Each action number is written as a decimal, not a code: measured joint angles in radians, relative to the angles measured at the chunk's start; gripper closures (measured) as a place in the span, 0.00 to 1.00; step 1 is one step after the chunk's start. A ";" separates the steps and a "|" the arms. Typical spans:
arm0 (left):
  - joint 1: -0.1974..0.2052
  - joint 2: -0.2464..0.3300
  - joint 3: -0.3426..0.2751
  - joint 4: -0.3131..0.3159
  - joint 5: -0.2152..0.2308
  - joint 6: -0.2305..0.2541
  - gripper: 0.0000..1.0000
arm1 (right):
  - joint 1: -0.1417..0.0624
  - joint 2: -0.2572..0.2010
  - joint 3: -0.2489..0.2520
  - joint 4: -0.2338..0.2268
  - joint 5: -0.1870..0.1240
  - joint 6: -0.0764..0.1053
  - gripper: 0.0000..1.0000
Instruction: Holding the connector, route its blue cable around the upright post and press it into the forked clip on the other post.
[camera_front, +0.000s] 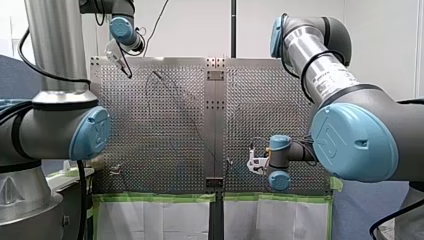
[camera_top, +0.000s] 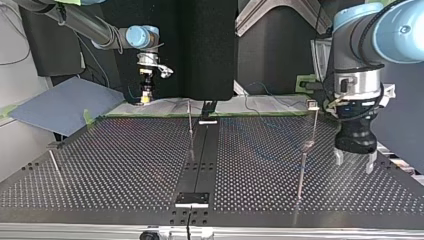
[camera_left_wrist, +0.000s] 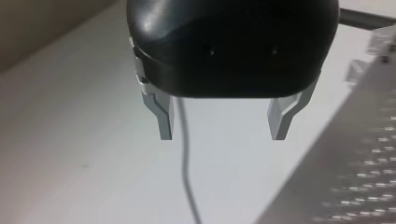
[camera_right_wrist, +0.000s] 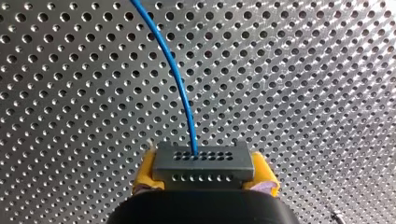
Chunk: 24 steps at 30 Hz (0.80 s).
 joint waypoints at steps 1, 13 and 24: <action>-0.008 -0.006 0.002 -0.008 -0.006 0.009 0.00 | 0.000 0.000 0.000 0.000 -0.001 0.001 1.00; -0.113 -0.076 0.006 -0.113 -0.092 0.113 0.00 | 0.000 0.000 0.004 -0.005 -0.003 0.001 1.00; -0.164 -0.069 0.011 -0.203 -0.062 0.203 0.00 | 0.000 0.000 0.003 -0.006 -0.003 0.001 1.00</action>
